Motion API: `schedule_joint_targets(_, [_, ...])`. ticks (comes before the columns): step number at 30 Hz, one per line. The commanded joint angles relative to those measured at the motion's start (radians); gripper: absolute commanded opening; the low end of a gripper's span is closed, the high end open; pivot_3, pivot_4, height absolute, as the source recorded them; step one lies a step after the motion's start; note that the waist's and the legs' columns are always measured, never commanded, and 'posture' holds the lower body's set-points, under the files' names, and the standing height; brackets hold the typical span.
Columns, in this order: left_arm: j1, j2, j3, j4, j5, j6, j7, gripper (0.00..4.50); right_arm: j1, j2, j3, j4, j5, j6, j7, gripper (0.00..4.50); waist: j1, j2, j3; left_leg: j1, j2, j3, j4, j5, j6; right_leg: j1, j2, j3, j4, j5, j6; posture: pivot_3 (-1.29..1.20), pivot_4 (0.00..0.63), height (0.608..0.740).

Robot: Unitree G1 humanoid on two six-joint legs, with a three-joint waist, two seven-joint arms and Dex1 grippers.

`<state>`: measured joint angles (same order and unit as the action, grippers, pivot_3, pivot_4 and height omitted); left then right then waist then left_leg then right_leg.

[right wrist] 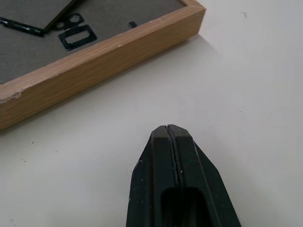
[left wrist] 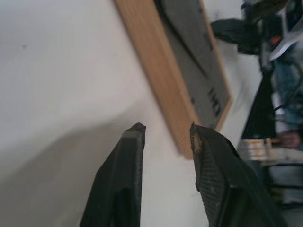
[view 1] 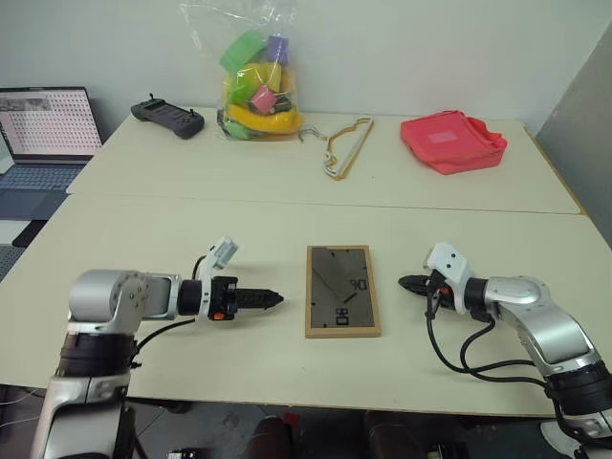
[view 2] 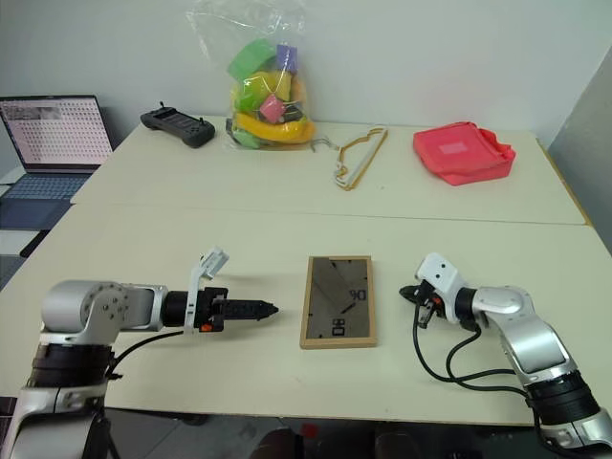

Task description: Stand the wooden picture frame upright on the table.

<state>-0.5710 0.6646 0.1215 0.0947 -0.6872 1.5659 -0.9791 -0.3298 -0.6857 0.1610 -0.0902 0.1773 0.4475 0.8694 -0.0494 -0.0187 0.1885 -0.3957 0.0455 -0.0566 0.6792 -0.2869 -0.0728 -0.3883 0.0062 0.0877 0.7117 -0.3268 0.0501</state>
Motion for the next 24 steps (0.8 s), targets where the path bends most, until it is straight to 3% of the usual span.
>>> schedule_joint_targets(1, [-0.018, -0.015, -0.033, 0.026, -0.06, 0.049, 0.037, 2.56, -0.017, 0.017, 0.013, 0.005, -0.018, -0.036, 0.005, 0.0, -0.003, 0.0, 0.0, 0.001, 0.0, 0.0, 0.0, 0.0, 0.0, 0.0, 0.0, 0.001, 0.0, 0.0, 0.0, 0.0, 0.15, 0.74])
schedule_joint_targets(6, [-0.048, -0.09, -0.023, 0.11, -0.082, 0.049, 0.102, 3.66, -0.012, 0.063, 0.037, -0.007, -0.03, -0.019, -0.016, 0.0, -0.005, 0.0, 0.0, 0.001, 0.001, 0.001, 0.0, 0.0, -0.001, 0.0, 0.0, 0.001, 0.0, 0.0, 0.0, 0.0, 0.15, 0.74])
schedule_joint_targets(11, [-0.036, -0.139, -0.05, 0.102, -0.132, 0.049, 0.141, 4.44, -0.03, 0.118, 0.057, -0.038, -0.035, 0.018, -0.038, 0.0, -0.004, 0.0, -0.001, 0.002, 0.0, 0.001, 0.0, 0.001, -0.002, 0.001, -0.001, 0.001, 0.002, 0.0, 0.0, 0.0, 0.15, 0.74])
schedule_joint_targets(19, [-0.025, -0.222, -0.044, 0.06, -0.173, 0.049, 0.189, 4.44, -0.056, 0.222, 0.071, -0.091, -0.007, 0.123, -0.081, 0.0, 0.009, 0.0, -0.001, 0.002, -0.001, 0.001, 0.0, 0.002, -0.003, 0.001, -0.002, 0.001, 0.001, 0.0, 0.0, 0.0, 0.15, 0.74])
schedule_joint_targets(24, [0.001, -0.219, -0.045, 0.012, -0.195, 0.049, 0.21, 4.44, -0.06, 0.24, 0.048, -0.081, -0.01, 0.149, -0.104, 0.0, 0.014, 0.0, -0.001, 0.002, -0.001, 0.001, 0.0, 0.002, -0.003, 0.001, -0.003, 0.001, 0.001, 0.0, 0.0, 0.0, 0.15, 0.74])
